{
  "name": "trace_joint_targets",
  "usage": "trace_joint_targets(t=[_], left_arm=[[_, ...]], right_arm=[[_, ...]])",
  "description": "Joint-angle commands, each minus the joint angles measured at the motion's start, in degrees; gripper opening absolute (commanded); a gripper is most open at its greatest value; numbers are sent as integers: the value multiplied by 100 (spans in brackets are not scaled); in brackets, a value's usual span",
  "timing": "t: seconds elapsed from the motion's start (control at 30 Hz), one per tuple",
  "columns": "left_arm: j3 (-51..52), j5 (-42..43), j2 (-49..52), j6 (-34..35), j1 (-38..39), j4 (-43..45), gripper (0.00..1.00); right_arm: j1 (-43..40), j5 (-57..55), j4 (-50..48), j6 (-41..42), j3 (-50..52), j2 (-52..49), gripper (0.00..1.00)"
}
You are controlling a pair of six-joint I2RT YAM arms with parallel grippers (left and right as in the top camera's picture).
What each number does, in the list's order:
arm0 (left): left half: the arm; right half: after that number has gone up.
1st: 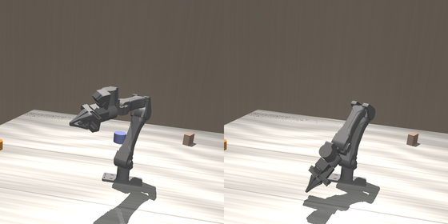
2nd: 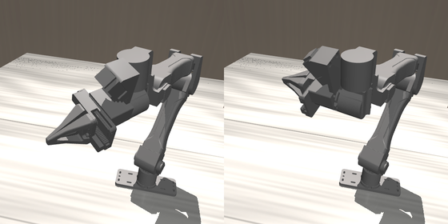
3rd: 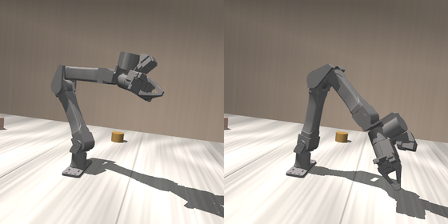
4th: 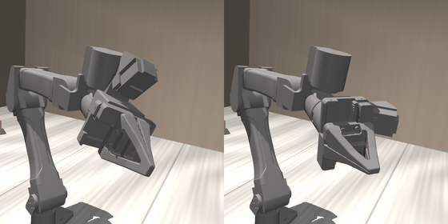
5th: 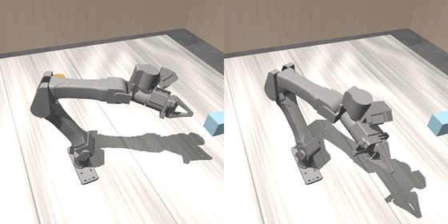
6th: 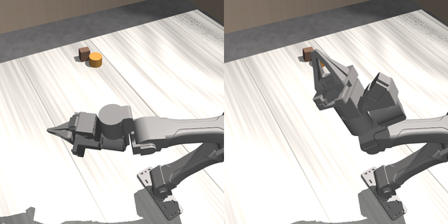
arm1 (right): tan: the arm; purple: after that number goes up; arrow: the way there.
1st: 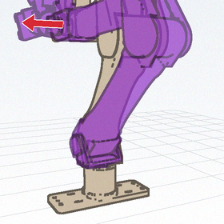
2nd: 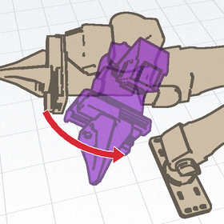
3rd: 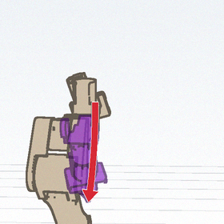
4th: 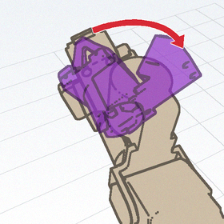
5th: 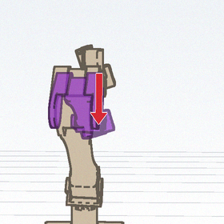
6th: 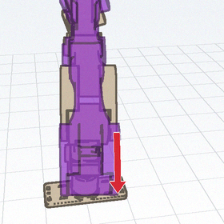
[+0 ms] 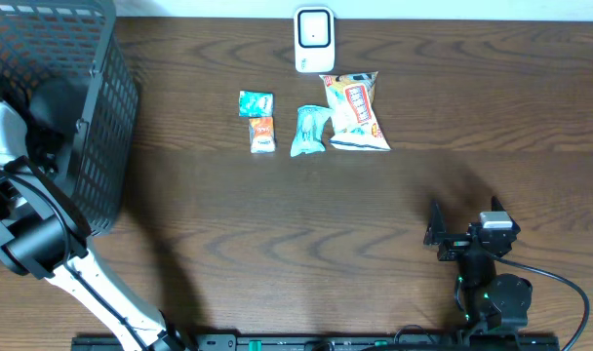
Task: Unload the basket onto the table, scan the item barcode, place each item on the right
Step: 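Reach the left gripper into the basket toward the green Zam-Buk tin, then grasp the Zam-Buk tin and carry it out of the basket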
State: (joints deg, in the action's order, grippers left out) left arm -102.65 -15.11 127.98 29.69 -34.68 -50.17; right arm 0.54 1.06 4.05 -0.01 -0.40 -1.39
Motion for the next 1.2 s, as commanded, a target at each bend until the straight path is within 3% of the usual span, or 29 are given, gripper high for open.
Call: trace_joint_targets(t=[0.0, 0.27, 0.37, 0.47, 0.67, 0.83, 0.9, 1.17], left_arm=[[103, -109, 81, -101, -31, -11, 93], [173, -26, 83, -94, -35, -9, 91], [221, 111, 83, -96, -35, -199, 83], [221, 109, 81, -98, -35, -271, 66], [216, 109, -13, -98, -35, -424, 56], [179, 116, -599, -81, -35, -435, 56], [179, 131, -1110, 236, -35, -433, 57], [181, 2374, -2966, 365, 13, 122, 56]], right_arm=[[-2, -28, 24, 81, 9, 20, 99], [-2, -28, 24, 81, 9, 20, 99], [-2, -28, 24, 81, 9, 20, 99], [-2, -28, 24, 81, 9, 20, 99], [-2, -28, 24, 81, 9, 20, 99], [-2, -28, 24, 81, 9, 20, 99], [-2, -28, 24, 81, 9, 20, 99], [-2, -28, 24, 81, 9, 20, 99]])
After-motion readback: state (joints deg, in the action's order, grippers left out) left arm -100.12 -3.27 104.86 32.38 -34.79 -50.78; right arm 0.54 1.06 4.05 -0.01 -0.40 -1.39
